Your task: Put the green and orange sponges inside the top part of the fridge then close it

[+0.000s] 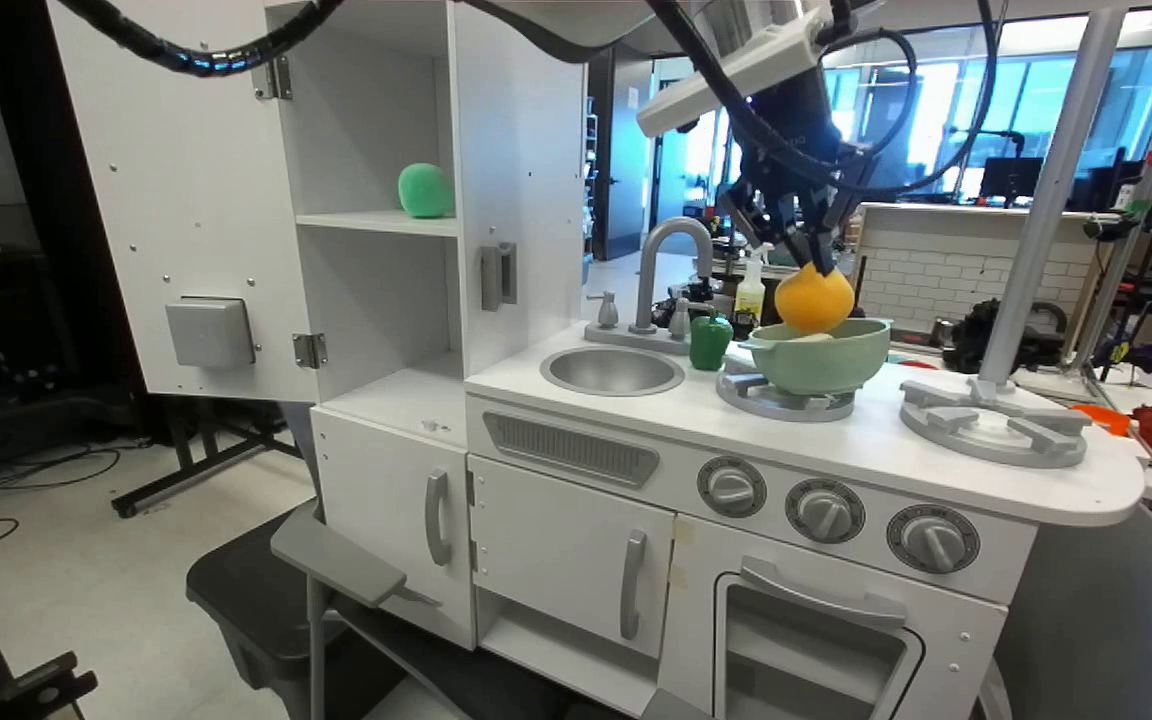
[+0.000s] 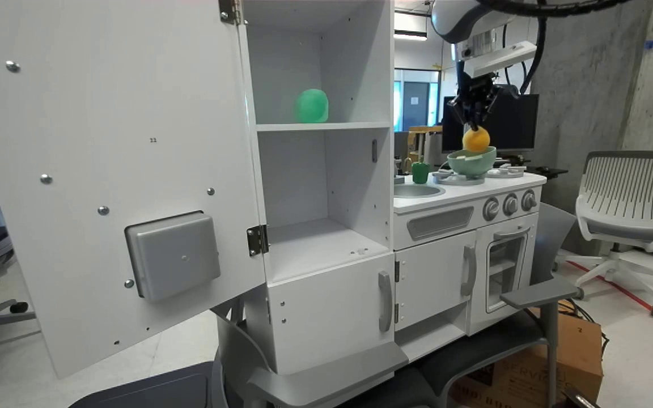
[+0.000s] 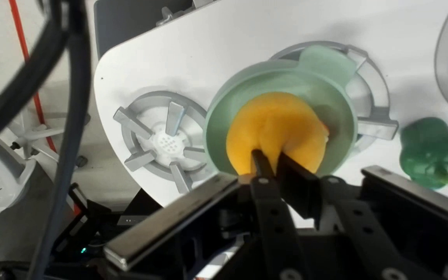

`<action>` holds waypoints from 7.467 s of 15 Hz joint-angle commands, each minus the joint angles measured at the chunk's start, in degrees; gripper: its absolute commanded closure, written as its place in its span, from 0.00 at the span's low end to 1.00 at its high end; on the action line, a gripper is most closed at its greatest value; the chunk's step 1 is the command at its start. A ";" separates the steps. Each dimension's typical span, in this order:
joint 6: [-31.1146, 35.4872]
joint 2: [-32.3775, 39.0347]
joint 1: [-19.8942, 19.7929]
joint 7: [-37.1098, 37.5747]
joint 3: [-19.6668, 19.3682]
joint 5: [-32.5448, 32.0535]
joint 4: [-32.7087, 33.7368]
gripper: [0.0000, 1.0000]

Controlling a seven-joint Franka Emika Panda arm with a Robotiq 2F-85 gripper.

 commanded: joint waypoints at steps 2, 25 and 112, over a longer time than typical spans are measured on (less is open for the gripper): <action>-4.39 -6.28 0.15 -5.10 2.24 1.66 -0.96 0.97; -37.72 -24.05 20.23 -47.18 5.53 -9.90 -0.91 0.97; -14.70 -24.41 41.59 22.49 5.94 -6.66 0.35 0.00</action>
